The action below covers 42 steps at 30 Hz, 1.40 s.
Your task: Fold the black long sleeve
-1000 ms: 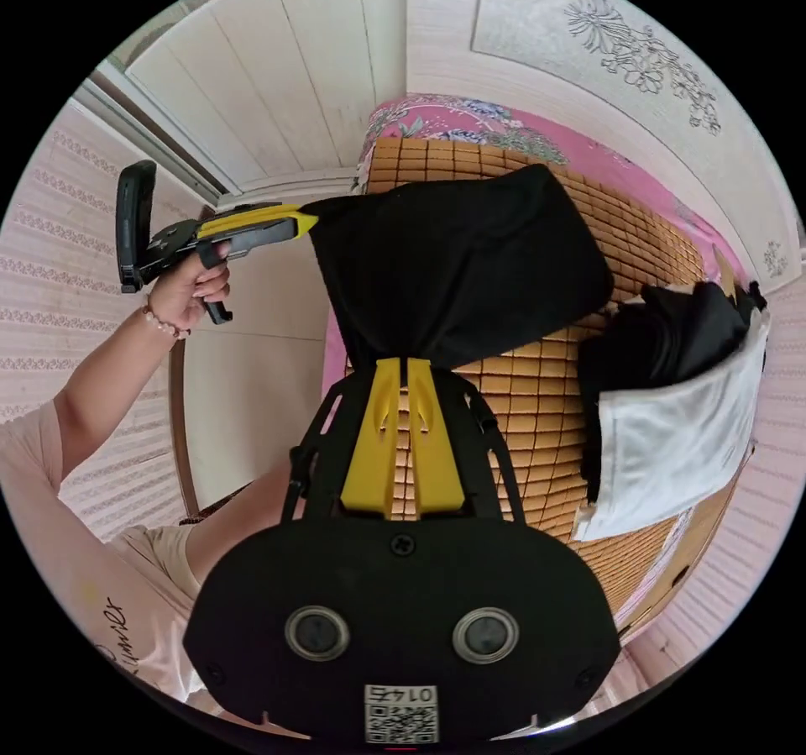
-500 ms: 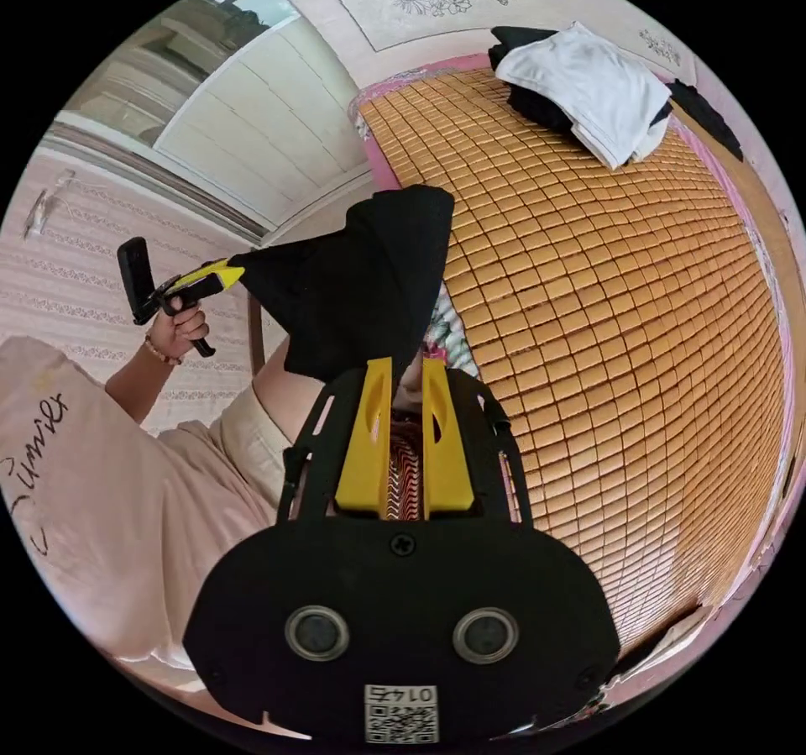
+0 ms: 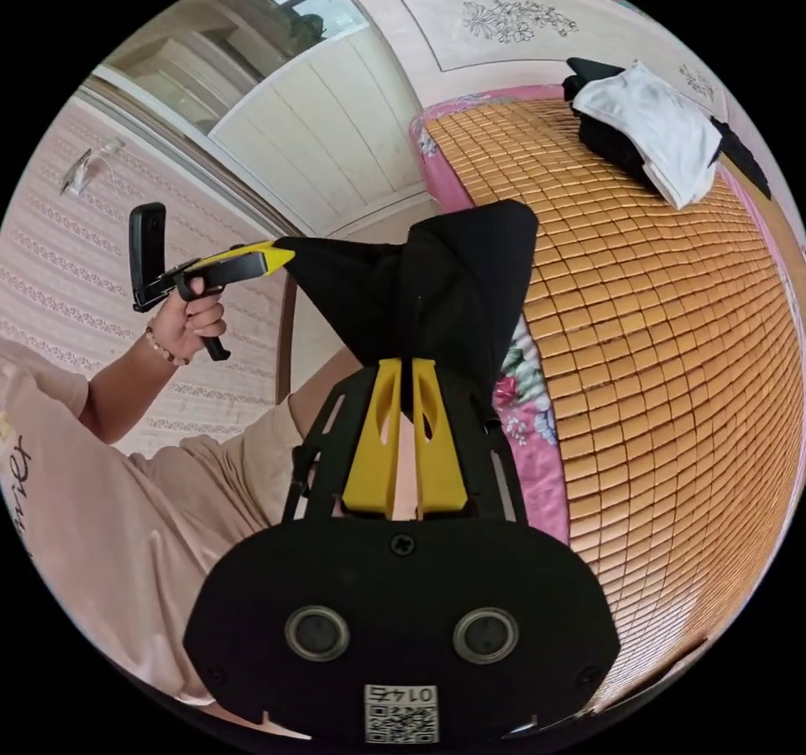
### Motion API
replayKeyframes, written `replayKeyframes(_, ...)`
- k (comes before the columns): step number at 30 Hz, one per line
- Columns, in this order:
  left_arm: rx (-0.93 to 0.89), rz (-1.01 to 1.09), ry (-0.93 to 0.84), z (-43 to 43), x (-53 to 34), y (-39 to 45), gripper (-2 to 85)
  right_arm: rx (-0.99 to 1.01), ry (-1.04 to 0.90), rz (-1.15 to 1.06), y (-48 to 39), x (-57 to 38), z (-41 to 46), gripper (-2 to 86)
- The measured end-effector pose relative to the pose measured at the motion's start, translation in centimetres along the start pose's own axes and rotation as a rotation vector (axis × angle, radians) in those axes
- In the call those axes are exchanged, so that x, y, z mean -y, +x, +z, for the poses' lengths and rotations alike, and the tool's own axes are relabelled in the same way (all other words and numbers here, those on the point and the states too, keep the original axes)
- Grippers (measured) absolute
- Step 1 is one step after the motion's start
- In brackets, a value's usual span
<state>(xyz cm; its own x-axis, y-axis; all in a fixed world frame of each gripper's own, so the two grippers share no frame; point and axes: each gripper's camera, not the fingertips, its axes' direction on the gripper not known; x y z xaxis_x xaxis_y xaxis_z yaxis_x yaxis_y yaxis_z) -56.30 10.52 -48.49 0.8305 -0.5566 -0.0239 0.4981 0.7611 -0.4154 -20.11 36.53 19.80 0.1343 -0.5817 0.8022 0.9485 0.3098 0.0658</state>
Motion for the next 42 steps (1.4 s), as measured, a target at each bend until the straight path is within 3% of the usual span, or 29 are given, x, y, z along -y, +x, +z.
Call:
replayKeyframes(4, 0.002, 0.045, 0.058, -2.2, -0.2, 2.4, -1.0, 0.042, 0.131, 0.137, 4.0, -5.9, -6.4, 1.0)
replayKeyframes(11, -0.178, 0.196, 0.408, -10.9, 3.6, 9.7, -1.0, 0.217, 0.656, 0.299, 8.2, -21.3, -24.2, 0.7)
replayKeyframes(15, -0.336, 0.374, 0.569, -14.4, 8.3, 17.2, -1.0, 0.11, 0.967, 0.23, 6.2, -29.1, -37.5, 0.6)
replayKeyframes(21, -0.425, 0.622, 0.762, -19.6, 10.7, 29.8, -1.0, -0.129, 1.298, 0.098, -1.5, -39.7, -54.4, 0.5)
replayKeyframes(26, -0.408, 0.678, 0.77, -21.3, 10.1, 35.8, -1.0, -0.324, 1.38, -0.015, -9.1, -46.7, -62.5, 0.5)
replayKeyframes(30, -0.594, 0.655, 0.855, -24.0, 9.6, 37.1, -1.0, -0.389, 1.433, -0.213, -16.1, -51.4, -67.2, 0.4)
replayKeyframes(35, -0.672, 0.677, 0.963, -26.3, 9.5, 40.1, -1.0, -0.588, 1.433, -0.351, -23.7, -53.6, -70.9, 0.1)
replayKeyframes(38, -0.648, 0.687, 1.014, -25.9, 10.6, 42.1, -1.0, -0.744, 1.373, -0.294, -25.3, -53.1, -72.8, -0.2)
replayKeyframes(40, -0.616, 0.678, 0.947, -23.9, 12.5, 43.5, -1.0, -0.804, 1.283, -0.167, -23.1, -51.5, -73.9, -0.3)
replayKeyframes(42, -0.515, 0.653, 0.754, -18.4, 15.9, 45.6, -1.0, -0.771, 1.07, 0.078, -15.8, -48.4, -74.4, -0.3)
